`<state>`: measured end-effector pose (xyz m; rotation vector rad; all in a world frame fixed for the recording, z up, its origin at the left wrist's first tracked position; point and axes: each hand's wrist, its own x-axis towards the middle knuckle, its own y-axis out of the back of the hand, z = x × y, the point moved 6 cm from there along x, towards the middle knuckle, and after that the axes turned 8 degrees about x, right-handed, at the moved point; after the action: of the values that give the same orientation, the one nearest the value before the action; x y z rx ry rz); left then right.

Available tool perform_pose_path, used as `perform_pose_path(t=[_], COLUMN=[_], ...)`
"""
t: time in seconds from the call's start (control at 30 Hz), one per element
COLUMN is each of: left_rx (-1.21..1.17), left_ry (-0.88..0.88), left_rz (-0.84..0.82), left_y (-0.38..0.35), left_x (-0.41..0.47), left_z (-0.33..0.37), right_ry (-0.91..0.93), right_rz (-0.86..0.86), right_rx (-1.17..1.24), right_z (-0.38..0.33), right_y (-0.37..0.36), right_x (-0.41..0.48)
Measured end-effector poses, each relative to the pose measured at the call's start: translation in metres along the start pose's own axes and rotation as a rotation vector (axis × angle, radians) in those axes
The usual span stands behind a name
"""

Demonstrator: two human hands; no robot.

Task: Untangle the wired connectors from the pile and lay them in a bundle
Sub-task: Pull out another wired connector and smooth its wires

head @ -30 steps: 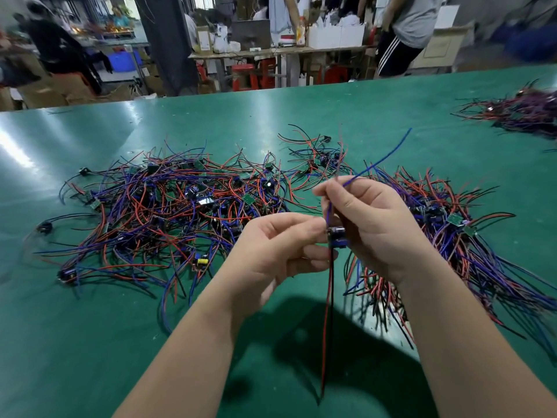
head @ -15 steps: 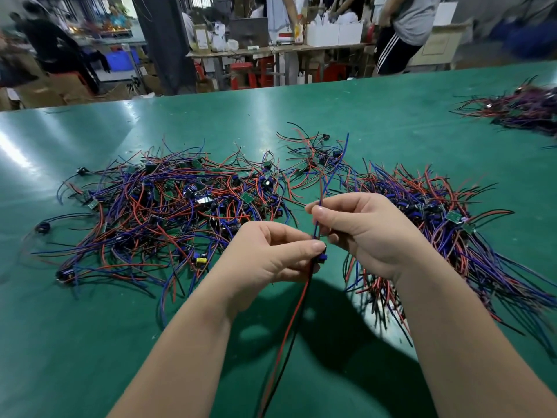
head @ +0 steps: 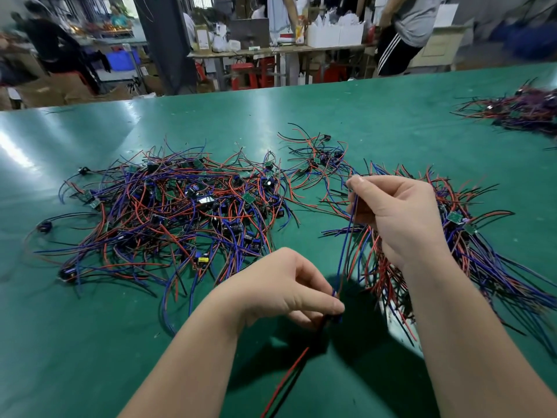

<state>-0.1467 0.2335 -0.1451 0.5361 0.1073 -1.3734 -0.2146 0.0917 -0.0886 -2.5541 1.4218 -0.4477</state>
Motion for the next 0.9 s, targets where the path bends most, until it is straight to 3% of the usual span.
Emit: perform_pose_path(t=[0.17, 0.27, 0.5, 0.6, 0.67, 0.83, 0.9], left_rx=[0.072, 0.118, -0.227, -0.352, -0.437, -0.504, -0.473], left_ry=[0.04, 0.053, -0.068, -0.09, -0.102, -0.125, -0.147], left_rz=[-0.106, -0.191, -0.025, 0.127, 0.265, 0.462, 0.487], left_y=[-0.003, -0.013, 0.014, 0.031, 0.04, 0.046, 0.047], left_x=[0.0, 0.0, 0.0, 0.001, 0.003, 0.006, 0.006], left_z=[-0.008, -0.011, -0.001, -0.001, -0.002, -0.005, -0.005], right_ry=[-0.082, -0.127, -0.081, -0.041, -0.079, -0.115, -0.017], right_rz=[0.064, 0.142, 0.291, 0.296, 0.178, -0.45, -0.511], right_rx=[0.046, 0.234, 0.482, 0.472, 0.334, -0.428, -0.608], right_z=[-0.001, -0.004, -0.008, -0.01, -0.008, 0.015, 0.021], right_y=[0.008, 0.017, 0.03, 0.031, 0.021, -0.027, -0.037], right_x=[0.001, 0.007, 0.011, 0.011, 0.01, -0.017, -0.025])
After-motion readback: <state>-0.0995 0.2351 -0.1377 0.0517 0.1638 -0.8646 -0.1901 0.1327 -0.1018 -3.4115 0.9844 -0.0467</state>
